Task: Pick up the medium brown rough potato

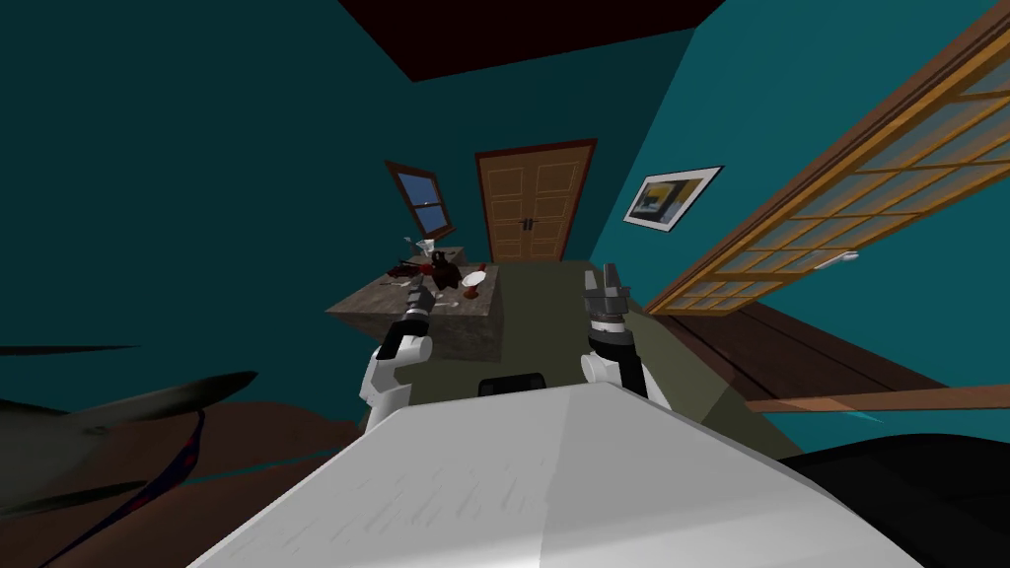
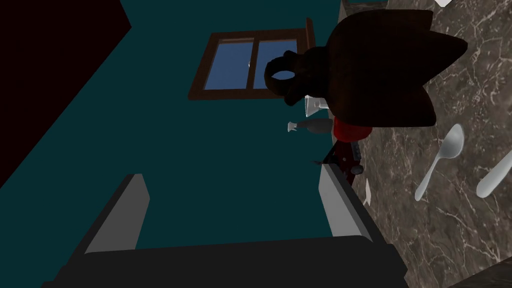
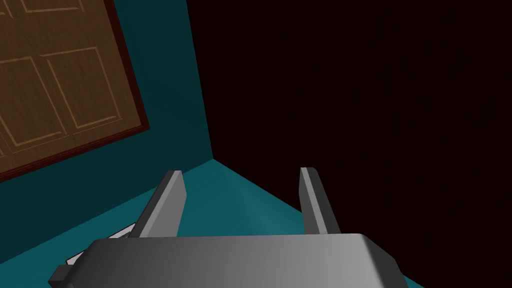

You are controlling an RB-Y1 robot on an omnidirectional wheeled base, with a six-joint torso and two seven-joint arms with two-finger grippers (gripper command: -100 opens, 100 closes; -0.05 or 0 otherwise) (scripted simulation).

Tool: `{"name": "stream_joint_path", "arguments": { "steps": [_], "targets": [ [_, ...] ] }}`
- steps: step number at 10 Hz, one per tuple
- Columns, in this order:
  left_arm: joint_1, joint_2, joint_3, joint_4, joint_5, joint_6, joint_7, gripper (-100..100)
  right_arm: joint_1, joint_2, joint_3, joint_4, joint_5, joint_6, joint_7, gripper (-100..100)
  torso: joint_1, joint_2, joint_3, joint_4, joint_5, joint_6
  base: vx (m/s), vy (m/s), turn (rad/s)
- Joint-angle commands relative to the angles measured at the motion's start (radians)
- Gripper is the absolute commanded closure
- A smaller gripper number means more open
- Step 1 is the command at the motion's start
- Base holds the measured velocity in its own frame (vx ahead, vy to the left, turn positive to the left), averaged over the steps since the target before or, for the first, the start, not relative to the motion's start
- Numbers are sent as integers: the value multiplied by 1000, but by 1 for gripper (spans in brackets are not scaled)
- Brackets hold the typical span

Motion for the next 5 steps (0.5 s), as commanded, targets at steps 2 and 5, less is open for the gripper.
{"name": "stream_joint_path", "arguments": {
  "steps": [2,5],
  "targets": [
    [-55,-1,13,47,-5,68,14,-100,0,0,0,0,0,0,0,0,0,0,0,0,0,0,-13,12,-100],
    [-89,-4,23,72,-10,136,20,-100,0,0,0,0,0,0,0,0,0,0,0,0,0,0,-9,9,-78]
  ]
}}
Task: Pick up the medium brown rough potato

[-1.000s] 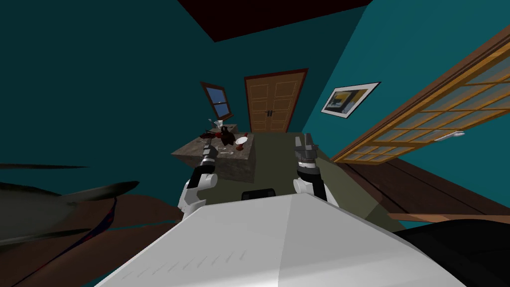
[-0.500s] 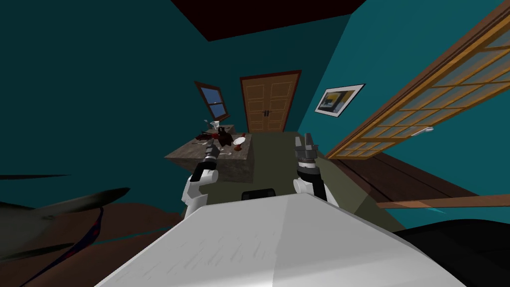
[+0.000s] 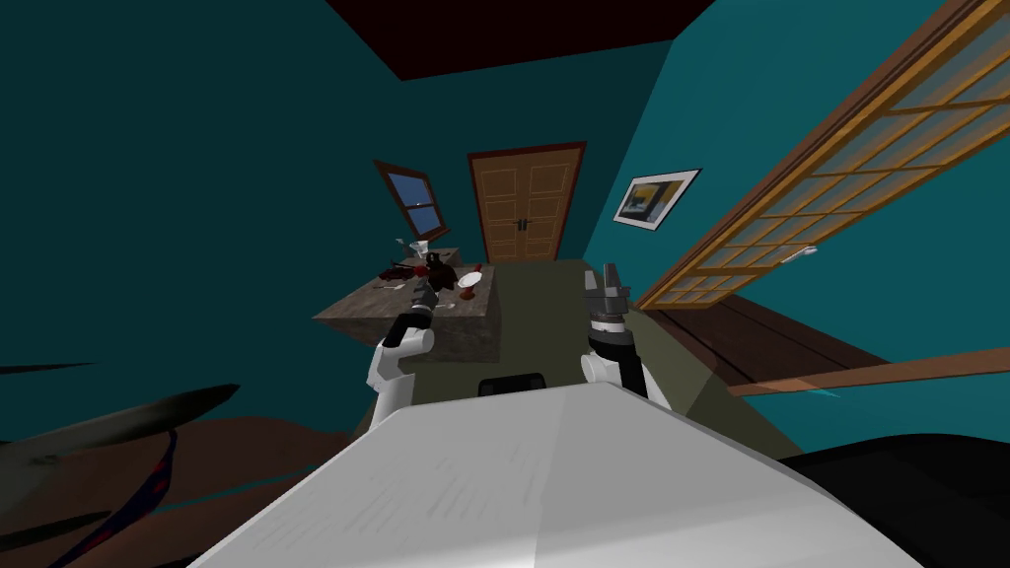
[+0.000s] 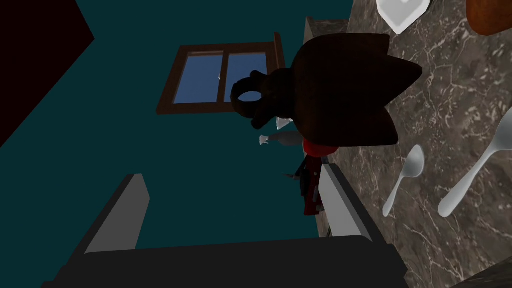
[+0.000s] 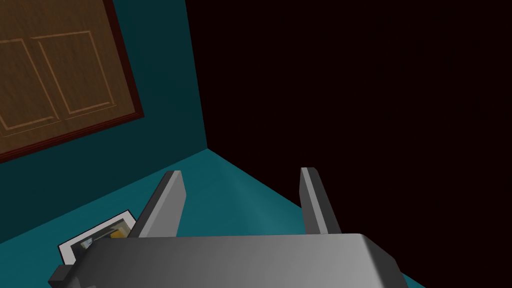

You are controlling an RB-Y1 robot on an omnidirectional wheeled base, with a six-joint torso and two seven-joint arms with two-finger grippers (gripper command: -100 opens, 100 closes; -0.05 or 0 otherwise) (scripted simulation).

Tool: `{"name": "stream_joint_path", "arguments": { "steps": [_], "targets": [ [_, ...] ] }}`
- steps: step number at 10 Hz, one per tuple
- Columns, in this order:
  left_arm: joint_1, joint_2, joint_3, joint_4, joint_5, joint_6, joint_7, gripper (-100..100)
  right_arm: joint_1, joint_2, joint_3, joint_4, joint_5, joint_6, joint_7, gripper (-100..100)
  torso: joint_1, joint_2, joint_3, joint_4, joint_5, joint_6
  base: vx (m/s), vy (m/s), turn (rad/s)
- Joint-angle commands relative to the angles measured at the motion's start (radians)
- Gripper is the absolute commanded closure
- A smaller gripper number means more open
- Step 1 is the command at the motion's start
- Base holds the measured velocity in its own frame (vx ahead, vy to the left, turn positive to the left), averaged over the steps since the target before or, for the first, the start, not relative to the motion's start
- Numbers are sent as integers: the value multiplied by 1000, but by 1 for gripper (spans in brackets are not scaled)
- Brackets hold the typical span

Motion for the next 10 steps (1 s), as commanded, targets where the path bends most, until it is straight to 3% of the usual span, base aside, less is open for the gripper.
{"name": "stream_joint_path", "arguments": {
  "steps": [1,2,3,4,9,10],
  "targets": [
    [-40,-2,12,31,-6,50,6,-100,0,0,0,0,0,0,0,0,0,0,0,0,0,0,-6,6,-107],
    [-40,-2,12,31,-6,70,6,-100,0,0,0,0,0,0,0,0,0,0,0,0,0,0,-5,7,-56],
    [-73,-5,22,57,-12,107,9,-100,0,0,0,0,0,0,0,0,0,0,0,0,0,0,-5,3,-108],
    [-73,-5,22,57,-12,123,9,-100,0,0,0,0,0,0,0,0,0,0,0,0,0,0,-3,4,-47],
    [-170,-10,57,136,-33,263,9,-100,0,0,0,0,0,0,0,0,-1,-1,0,0,0,0,2,-1,-65],
    [-170,-10,57,136,-33,280,9,-100,0,0,0,0,0,0,0,0,-1,-1,-1,0,0,0,7,-3,-30]
  ]
}}
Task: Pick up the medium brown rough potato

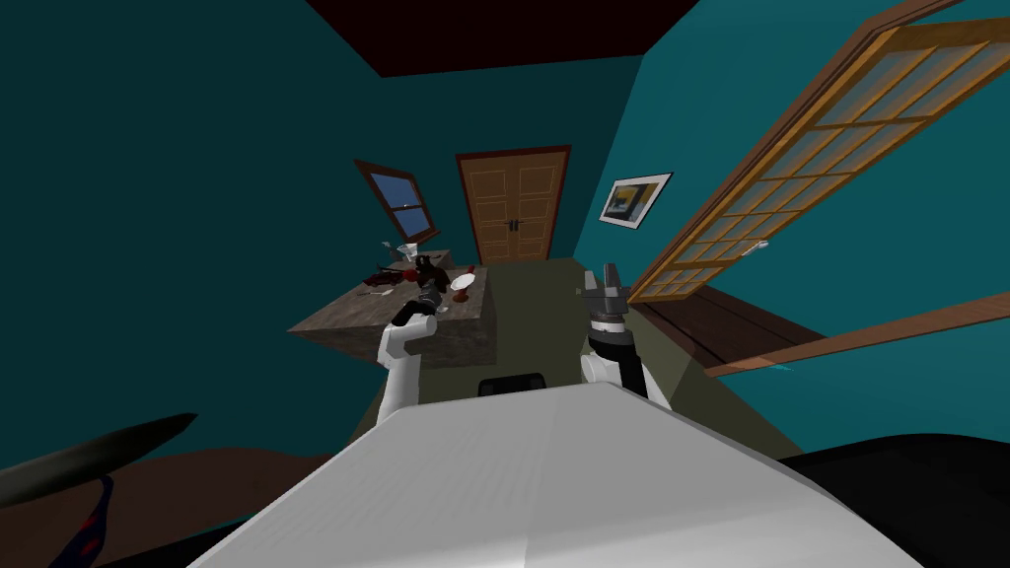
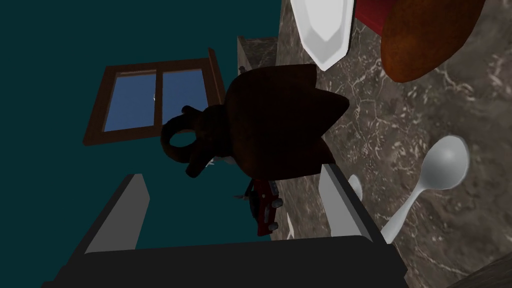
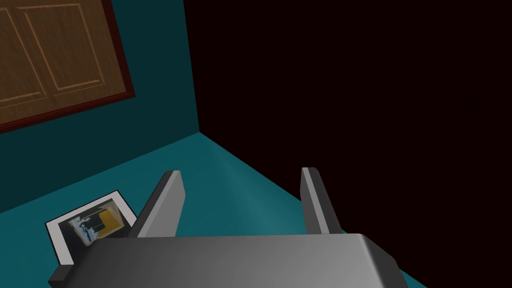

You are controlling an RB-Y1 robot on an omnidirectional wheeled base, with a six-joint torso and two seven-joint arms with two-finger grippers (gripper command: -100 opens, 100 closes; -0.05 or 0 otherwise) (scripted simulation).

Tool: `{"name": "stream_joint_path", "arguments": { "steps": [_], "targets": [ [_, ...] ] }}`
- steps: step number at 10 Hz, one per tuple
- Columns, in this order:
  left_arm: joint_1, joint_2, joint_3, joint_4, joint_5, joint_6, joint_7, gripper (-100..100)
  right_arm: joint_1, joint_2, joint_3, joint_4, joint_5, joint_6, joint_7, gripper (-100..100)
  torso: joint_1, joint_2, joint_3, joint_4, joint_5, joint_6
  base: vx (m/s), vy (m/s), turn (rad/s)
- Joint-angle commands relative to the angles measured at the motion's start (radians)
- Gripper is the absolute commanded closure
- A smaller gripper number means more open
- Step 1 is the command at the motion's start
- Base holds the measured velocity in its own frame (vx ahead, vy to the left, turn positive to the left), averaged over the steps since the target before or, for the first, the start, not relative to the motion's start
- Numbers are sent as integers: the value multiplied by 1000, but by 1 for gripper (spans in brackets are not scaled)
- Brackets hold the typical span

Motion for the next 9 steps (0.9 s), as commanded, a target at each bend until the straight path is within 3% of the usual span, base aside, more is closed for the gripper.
{"name": "stream_joint_path", "arguments": {
  "steps": [1,8,9],
  "targets": [
    [-34,-1,14,28,-8,50,-4,-100,0,0,0,0,0,0,0,0,0,0,0,0,0,0,10,-7,-46],
    [-119,-6,52,103,-35,212,-22,-100,0,0,0,0,0,0,0,0,-1,-1,0,0,0,0,14,-9,-32],
    [-145,-7,64,128,-44,253,-30,-100,0,0,0,0,0,0,0,0,0,0,0,0,0,0,19,-13,-25]
  ]
}}
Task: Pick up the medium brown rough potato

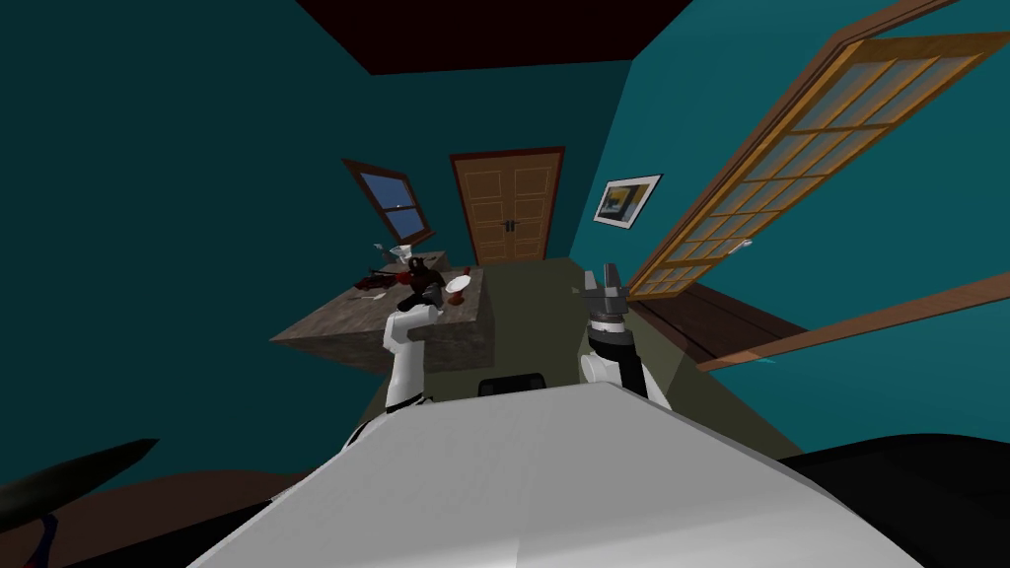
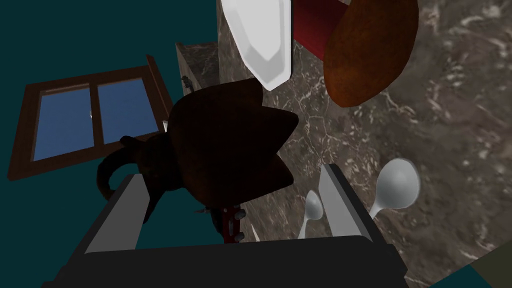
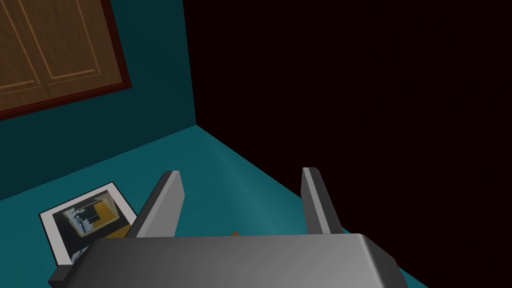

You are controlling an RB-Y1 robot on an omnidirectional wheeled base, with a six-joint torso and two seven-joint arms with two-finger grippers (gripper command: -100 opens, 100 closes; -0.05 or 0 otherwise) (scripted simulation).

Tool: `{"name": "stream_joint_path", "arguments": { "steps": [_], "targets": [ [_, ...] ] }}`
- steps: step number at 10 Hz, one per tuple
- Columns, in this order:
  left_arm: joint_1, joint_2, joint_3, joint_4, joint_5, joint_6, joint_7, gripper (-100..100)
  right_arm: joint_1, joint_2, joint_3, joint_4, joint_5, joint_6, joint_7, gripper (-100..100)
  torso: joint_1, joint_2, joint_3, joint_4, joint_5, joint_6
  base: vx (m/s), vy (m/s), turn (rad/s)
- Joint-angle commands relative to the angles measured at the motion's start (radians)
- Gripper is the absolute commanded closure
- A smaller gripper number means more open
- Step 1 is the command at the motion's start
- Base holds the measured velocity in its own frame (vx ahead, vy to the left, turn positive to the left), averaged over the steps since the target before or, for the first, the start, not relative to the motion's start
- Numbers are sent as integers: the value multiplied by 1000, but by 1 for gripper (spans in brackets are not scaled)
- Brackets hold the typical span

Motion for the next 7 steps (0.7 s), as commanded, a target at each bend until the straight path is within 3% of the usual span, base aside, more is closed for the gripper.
{"name": "stream_joint_path", "arguments": {
  "steps": [1,7],
  "targets": [
    [-36,2,19,39,-8,50,-15,-100,0,0,0,0,0,0,0,0,0,0,0,0,0,0,32,-19,-41],
    [-118,-2,64,129,-43,212,-53,-100,0,0,0,0,0,0,0,0,0,-1,-1,0,0,0,35,-18,-9]
  ]
}}
